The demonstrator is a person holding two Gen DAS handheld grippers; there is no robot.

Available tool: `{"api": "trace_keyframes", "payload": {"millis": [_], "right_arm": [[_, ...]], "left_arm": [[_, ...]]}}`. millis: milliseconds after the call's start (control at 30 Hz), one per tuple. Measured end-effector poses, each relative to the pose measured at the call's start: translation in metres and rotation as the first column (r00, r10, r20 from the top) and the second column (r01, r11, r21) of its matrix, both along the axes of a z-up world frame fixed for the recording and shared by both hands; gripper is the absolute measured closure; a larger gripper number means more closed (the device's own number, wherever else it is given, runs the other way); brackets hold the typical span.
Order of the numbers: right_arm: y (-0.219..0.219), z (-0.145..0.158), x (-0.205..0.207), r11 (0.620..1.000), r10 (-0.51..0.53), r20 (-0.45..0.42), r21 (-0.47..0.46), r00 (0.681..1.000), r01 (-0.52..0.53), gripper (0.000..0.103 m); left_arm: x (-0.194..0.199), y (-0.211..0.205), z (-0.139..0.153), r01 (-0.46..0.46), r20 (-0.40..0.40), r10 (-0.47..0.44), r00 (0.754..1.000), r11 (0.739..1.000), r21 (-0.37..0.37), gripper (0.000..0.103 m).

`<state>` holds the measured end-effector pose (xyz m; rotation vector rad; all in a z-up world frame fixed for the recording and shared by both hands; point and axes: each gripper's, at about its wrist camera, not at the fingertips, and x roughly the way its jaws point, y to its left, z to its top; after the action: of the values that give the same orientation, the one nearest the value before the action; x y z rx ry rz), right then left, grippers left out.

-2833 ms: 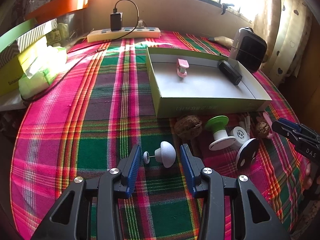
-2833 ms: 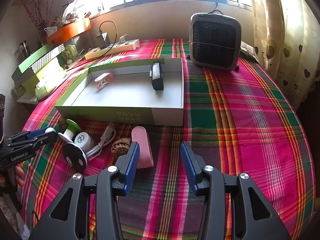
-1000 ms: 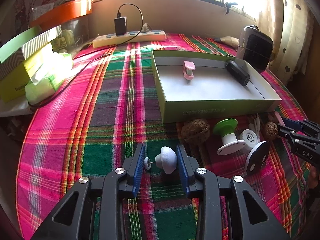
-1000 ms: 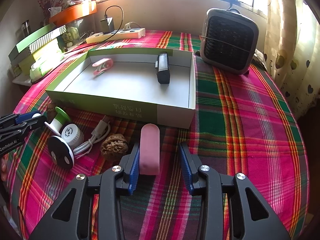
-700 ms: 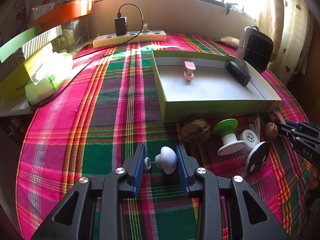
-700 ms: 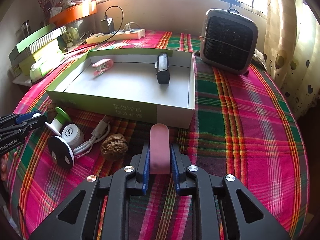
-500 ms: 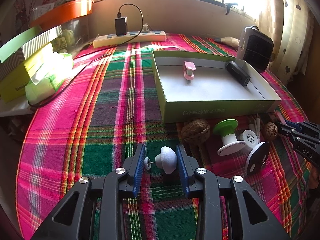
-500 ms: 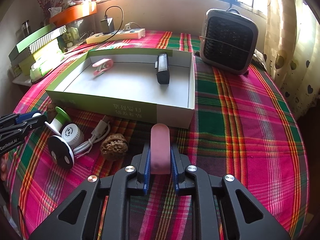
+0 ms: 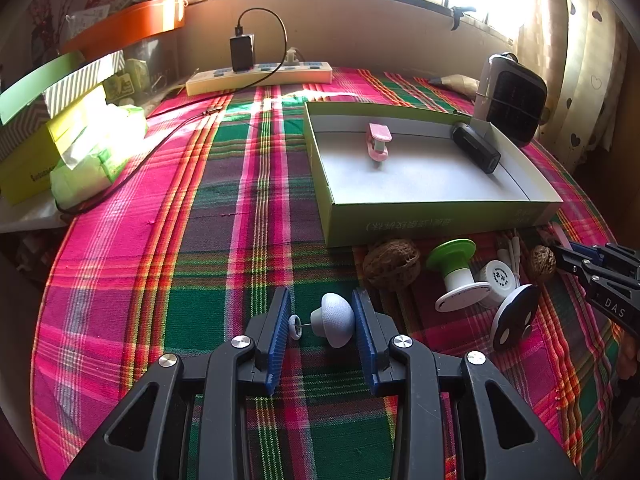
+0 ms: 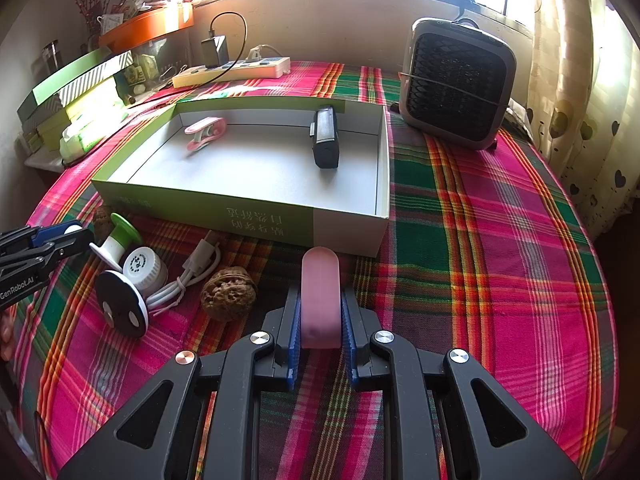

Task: Organize objects
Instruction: 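Close the right tool on the pink eraser block while the left tool grasps the white mushroom knob, then carry the pink eraser block over the white box while the left tool carries the white knob there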

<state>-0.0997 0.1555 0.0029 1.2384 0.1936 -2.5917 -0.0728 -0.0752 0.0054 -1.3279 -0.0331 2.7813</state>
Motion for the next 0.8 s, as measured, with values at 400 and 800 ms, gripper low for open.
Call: {"api": "trace_keyframes", "payload": {"millis": [400, 800], "right_arm": [[0.006, 0.002, 0.001, 1.000, -0.018, 0.000, -0.020, 1.000, 0.018, 0.084], [0.007, 0.017, 0.002, 0.999, -0.019, -0.028, -0.040, 0.999, 0.018, 0.084]], "left_arm": [[0.002, 0.000, 0.007, -0.010, -0.009, 0.010, 1.000, 1.000, -0.004, 0.074], [0.002, 0.005, 0.030, 0.014, -0.057, -0.014, 0.998, 1.000, 0.009, 0.074]]}}
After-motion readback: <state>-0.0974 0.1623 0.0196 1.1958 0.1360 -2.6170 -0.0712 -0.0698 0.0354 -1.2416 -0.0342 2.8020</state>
